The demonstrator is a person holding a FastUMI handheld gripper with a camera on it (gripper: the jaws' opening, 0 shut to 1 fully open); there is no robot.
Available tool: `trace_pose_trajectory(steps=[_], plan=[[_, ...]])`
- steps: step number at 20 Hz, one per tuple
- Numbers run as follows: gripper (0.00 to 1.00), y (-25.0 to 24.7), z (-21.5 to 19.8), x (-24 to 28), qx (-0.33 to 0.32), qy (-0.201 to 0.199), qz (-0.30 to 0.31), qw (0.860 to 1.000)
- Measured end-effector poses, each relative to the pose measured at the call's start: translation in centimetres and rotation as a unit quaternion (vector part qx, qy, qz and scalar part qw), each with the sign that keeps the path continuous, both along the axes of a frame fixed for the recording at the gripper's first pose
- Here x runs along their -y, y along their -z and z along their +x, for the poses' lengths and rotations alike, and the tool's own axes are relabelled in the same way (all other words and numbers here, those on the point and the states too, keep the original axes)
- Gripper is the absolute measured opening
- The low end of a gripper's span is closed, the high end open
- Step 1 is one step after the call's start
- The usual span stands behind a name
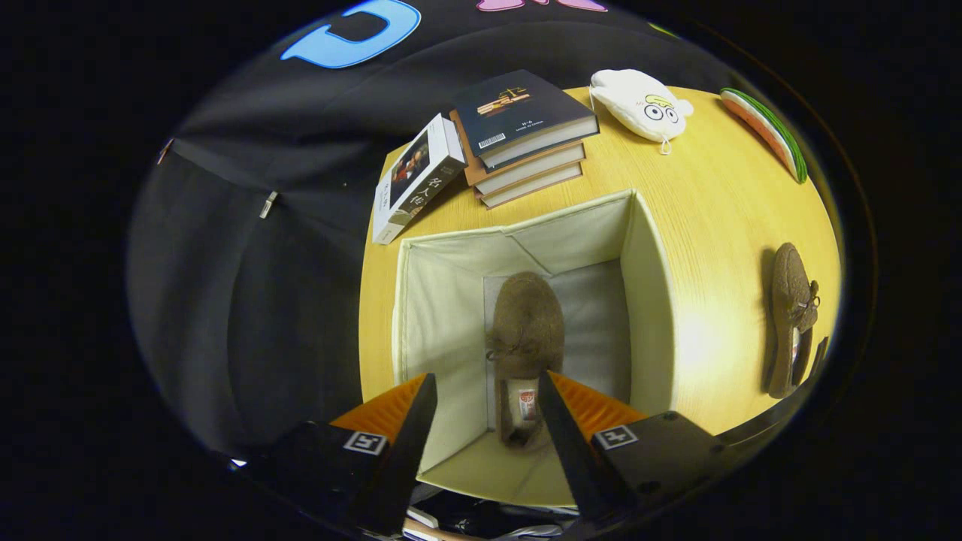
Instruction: Open the storage box then place both shoes into the box .Put the left shoe in first, then the right shoe, with the right side of both shoes facing outward in a uniform manner.
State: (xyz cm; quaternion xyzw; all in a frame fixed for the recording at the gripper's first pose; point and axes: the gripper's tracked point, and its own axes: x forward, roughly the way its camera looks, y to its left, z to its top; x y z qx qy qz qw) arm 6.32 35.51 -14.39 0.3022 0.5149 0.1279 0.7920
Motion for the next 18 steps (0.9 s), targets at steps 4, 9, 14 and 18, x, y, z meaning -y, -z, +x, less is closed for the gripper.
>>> trace_pose_trajectory(steps=[4, 9, 14, 18], plan=[[0.93, -3.0, -1.2, 1.7, 0.05, -0.01, 0.048, 0.998], [0.97, -4.9, -4.5, 11.3, 0.156, -0.023, 0.013, 0.987], [0.97, 1.9, -8.3, 26.6, 0.182, 0.002, -0.144, 0.973], [0.97, 9.9, -11.6, 35.0, 0.136, -0.003, -0.249, 0.959]])
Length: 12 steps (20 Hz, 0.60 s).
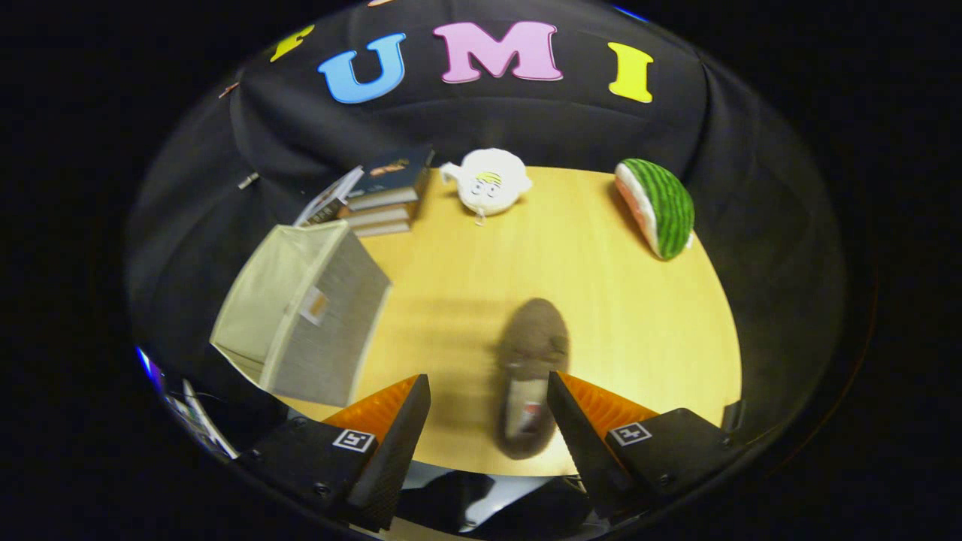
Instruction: Open the storage box then place both shoes into the box .Put the left shoe in first, then the right shoe, with the right side of both shoes facing outward in a uniform manner.
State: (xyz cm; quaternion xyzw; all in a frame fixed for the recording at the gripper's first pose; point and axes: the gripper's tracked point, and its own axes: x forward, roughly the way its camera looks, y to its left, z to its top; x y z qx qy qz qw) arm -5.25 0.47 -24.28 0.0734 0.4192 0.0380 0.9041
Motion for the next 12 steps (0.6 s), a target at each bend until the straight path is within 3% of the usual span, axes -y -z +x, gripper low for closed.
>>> trace_pose_trajectory(steps=[6, 8, 9, 12], plan=[[0.89, 7.0, 2.2, 2.5, -0.029, 0.007, -0.023, 0.999], [0.81, 8.8, 3.3, 2.8, -0.035, 0.01, -0.029, 0.999], [0.75, 9.2, 3.8, 2.9, -0.037, 0.012, -0.034, 0.999], [0.72, 9.8, 5.4, 3.2, -0.026, 0.009, -0.044, 0.999]])
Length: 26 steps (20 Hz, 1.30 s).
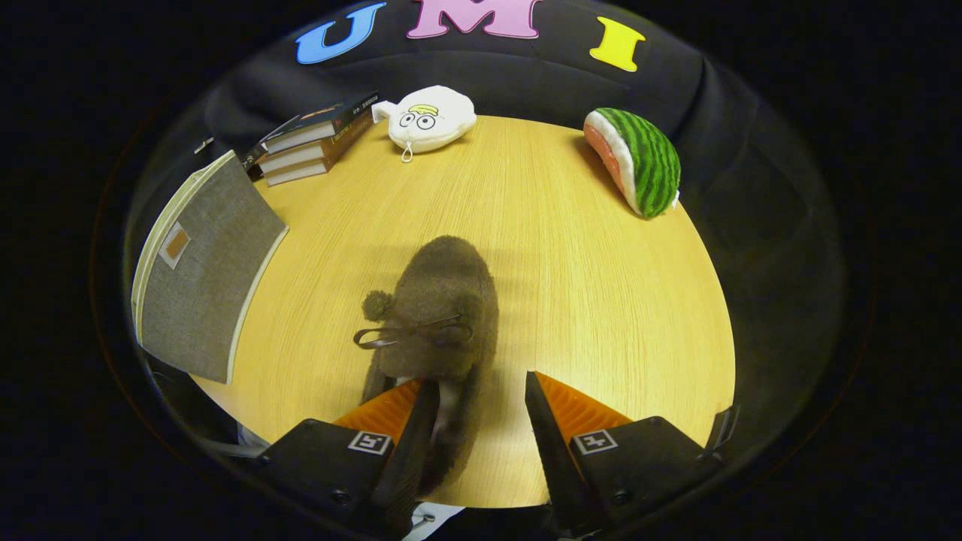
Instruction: Open the storage box then place both shoes into the box .Put the left shoe in first, then the right shoe, with the right side of both shoes facing outward in a uniform manner.
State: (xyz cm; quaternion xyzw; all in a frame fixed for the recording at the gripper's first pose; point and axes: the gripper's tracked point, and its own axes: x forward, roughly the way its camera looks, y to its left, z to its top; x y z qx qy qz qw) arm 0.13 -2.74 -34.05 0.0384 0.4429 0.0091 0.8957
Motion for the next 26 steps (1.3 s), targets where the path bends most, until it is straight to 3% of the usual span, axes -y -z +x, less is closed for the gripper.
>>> trace_pose_trajectory(steps=[2, 4, 7, 8, 9, 14, 18, 26], plan=[[0.69, 0.5, 0.7, 0.3, 0.0, -0.004, -0.012, 1.0], [0.53, 1.1, 0.9, -0.2, -0.009, -0.006, -0.006, 1.0], [0.17, 1.4, 1.1, -0.3, -0.012, -0.004, -0.012, 1.0], [0.17, 1.2, 1.0, 0.0, -0.01, 0.002, -0.015, 1.0], [0.06, 1.0, 0.8, -0.1, -0.011, 0.005, -0.013, 1.0], [0.05, -2.8, 0.3, -1.1, -0.007, 0.019, 0.022, 1.0], [0.05, -8.1, 0.1, -1.4, -0.009, 0.055, 0.039, 0.998], [0.05, -20.5, 2.4, -10.0, 0.028, 0.033, 0.159, 0.986]])
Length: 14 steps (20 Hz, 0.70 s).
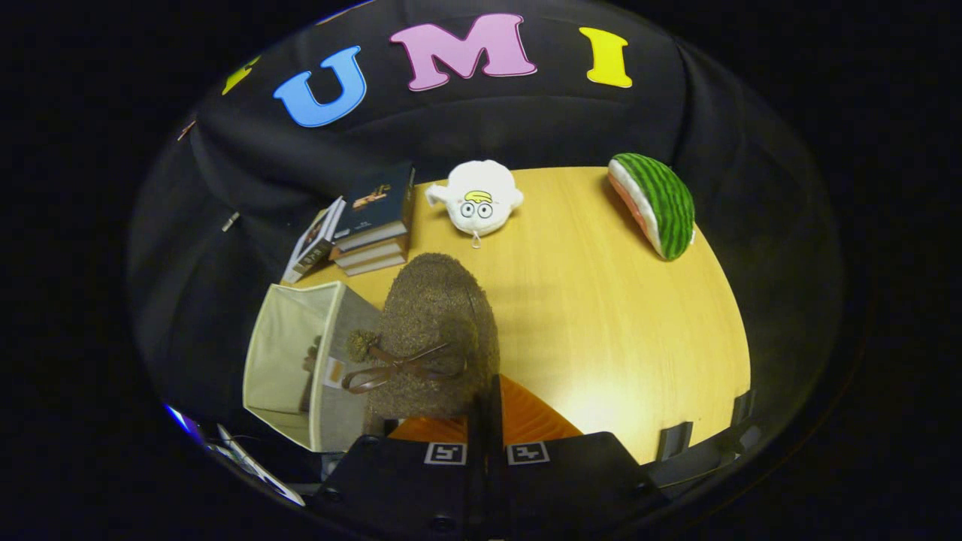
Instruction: Open the storage box then place both shoes into the box .Put the left shoe in first, then the right shoe, with the right side of both shoes facing outward in a uniform manner.
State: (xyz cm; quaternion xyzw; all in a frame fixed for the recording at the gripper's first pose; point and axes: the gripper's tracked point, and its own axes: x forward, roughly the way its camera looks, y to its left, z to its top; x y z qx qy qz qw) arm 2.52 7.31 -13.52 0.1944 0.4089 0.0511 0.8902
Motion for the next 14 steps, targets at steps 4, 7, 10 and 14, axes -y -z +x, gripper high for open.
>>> trace_pose_trajectory(steps=[4, 7, 10, 14], plan=[[0.05, -3.4, 1.2, -5.1, 0.009, -0.018, 0.038, 0.999], [0.05, -5.0, 2.0, -9.6, 0.003, -0.031, 0.067, 0.997], [0.05, -5.8, 2.6, -13.3, -0.008, -0.042, 0.073, 0.996], [0.05, -4.8, 3.2, -16.7, -0.04, -0.042, 0.054, 0.997]])
